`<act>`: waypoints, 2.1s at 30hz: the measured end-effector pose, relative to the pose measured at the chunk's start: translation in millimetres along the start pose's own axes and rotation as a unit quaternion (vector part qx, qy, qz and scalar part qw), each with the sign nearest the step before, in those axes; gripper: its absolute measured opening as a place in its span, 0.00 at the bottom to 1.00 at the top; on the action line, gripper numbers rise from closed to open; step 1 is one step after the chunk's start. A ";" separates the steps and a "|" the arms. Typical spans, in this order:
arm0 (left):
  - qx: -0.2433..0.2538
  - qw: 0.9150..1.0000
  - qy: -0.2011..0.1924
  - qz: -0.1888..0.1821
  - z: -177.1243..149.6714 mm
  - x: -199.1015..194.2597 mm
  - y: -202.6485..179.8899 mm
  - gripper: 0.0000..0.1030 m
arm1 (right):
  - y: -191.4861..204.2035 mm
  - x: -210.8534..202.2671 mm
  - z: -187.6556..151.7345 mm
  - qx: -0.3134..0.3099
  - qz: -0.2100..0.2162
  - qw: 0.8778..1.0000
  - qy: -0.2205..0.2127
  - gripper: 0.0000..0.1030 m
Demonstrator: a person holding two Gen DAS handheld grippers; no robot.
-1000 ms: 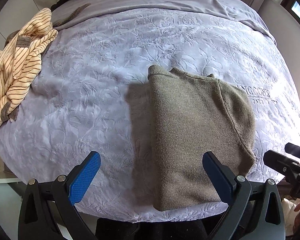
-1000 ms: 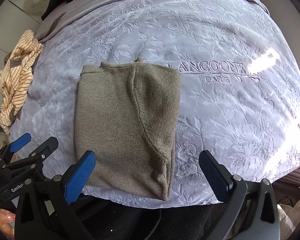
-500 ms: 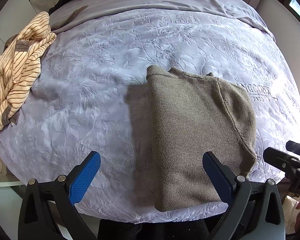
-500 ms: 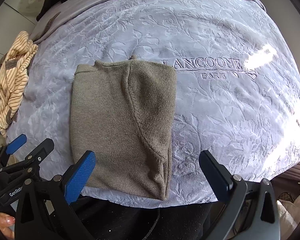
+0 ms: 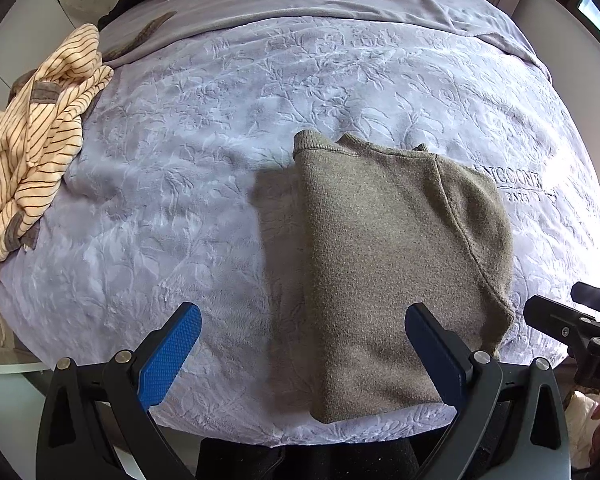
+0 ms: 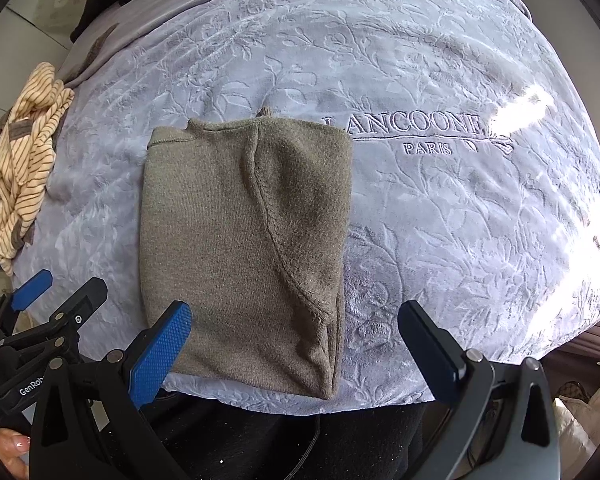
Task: Fold small clothes
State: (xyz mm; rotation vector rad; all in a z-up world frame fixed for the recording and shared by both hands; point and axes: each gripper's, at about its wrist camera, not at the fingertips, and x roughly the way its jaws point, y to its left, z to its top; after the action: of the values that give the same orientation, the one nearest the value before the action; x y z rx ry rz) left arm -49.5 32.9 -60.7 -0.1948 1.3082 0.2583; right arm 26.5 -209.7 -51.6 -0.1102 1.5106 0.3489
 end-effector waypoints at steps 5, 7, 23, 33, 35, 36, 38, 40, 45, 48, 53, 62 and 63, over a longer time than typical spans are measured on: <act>0.001 1.000 -0.003 0.003 -0.3 -1.5 0.8 0.99 | 2.8 -0.8 0.3 -0.002 0.001 1.000 -0.003 1.00; 0.000 1.000 -0.003 0.004 -0.6 -2.2 1.3 0.99 | 3.1 -1.2 0.7 -0.003 0.001 1.000 -0.004 1.00; -0.002 1.000 -0.013 0.008 -1.7 -7.5 1.5 0.99 | 1.7 -5.1 -2.2 -0.002 0.000 1.000 -0.010 1.00; -0.012 1.000 -0.012 0.009 -4.4 -8.8 6.7 0.99 | 3.0 -6.4 0.4 -0.010 -0.006 1.000 -0.012 1.00; -0.012 1.000 -0.012 0.009 -4.3 -8.7 7.1 0.99 | 3.2 -6.2 1.0 -0.011 -0.006 1.000 -0.012 1.00; -0.012 1.000 -0.012 0.009 -4.4 -8.6 6.7 0.99 | 3.3 -6.3 1.1 -0.011 -0.006 1.000 -0.012 1.00; -0.012 1.000 -0.011 0.009 -4.2 -8.3 7.5 0.99 | 3.5 -6.3 0.5 -0.011 -0.006 1.000 -0.013 1.00; -0.012 1.000 -0.011 0.009 -4.0 -8.0 7.3 0.99 | 3.7 -6.0 0.9 -0.011 -0.006 1.000 -0.013 1.00; -0.012 1.000 -0.011 0.009 -4.0 -7.6 7.9 0.99 | 4.0 -6.1 1.3 -0.011 -0.007 1.000 -0.013 1.00; -0.013 1.000 -0.010 0.009 -4.0 -6.9 7.2 0.99 | 4.2 -6.0 1.6 -0.011 -0.007 1.000 -0.013 1.00; -0.010 1.000 -0.012 0.010 -4.5 -6.8 7.1 0.99 | 3.7 -5.6 2.0 -0.011 -0.007 1.000 -0.014 1.00; -0.002 1.000 -0.012 0.017 -1.5 -2.5 4.6 0.99 | 4.2 -4.8 3.2 -0.013 -0.008 1.000 -0.012 1.00; -0.001 1.000 -0.015 0.018 -1.6 -2.9 4.6 0.99 | 3.6 -4.2 4.0 -0.013 -0.008 1.000 -0.012 1.00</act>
State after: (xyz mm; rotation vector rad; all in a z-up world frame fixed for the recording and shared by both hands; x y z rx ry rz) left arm -53.1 36.6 -58.2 -0.1691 1.2824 0.2917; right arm 29.2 -205.8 -46.7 -0.1394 1.4815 0.3560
